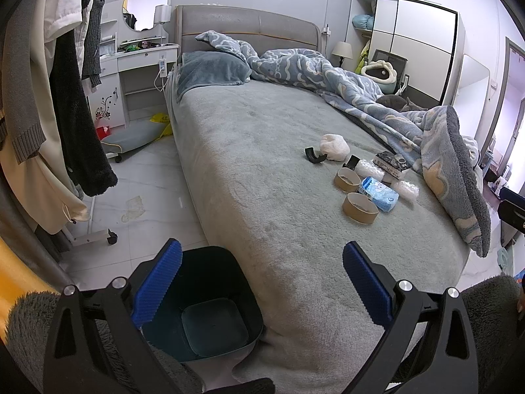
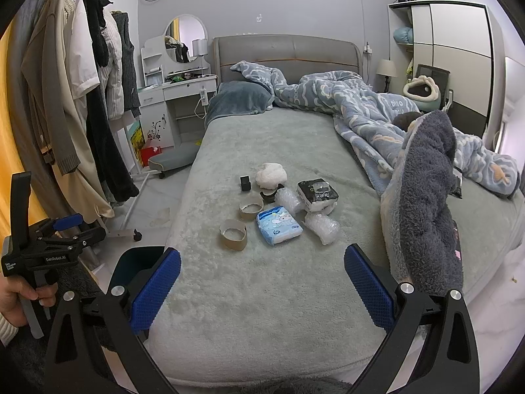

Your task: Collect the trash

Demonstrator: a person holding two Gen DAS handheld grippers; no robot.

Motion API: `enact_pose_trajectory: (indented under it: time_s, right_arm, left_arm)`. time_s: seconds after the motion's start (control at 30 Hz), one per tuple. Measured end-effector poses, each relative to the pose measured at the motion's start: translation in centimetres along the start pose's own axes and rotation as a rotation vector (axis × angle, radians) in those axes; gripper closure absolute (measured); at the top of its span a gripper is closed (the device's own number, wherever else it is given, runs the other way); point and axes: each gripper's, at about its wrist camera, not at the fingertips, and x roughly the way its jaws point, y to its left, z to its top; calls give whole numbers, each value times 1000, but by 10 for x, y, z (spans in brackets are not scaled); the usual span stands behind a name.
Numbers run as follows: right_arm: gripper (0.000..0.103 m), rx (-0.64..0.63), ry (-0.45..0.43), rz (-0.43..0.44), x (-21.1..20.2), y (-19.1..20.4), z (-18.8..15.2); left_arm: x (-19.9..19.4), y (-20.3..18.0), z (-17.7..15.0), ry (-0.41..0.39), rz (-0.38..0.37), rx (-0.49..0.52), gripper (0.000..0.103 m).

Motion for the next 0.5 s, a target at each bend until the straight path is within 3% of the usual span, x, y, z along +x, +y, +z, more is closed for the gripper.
enact_pose_trajectory:
  time_s: [0.5]
  right_arm:
    - [3, 1, 0, 0, 0, 0, 0]
  left_arm:
    - [0, 1, 0, 0, -1, -2, 3]
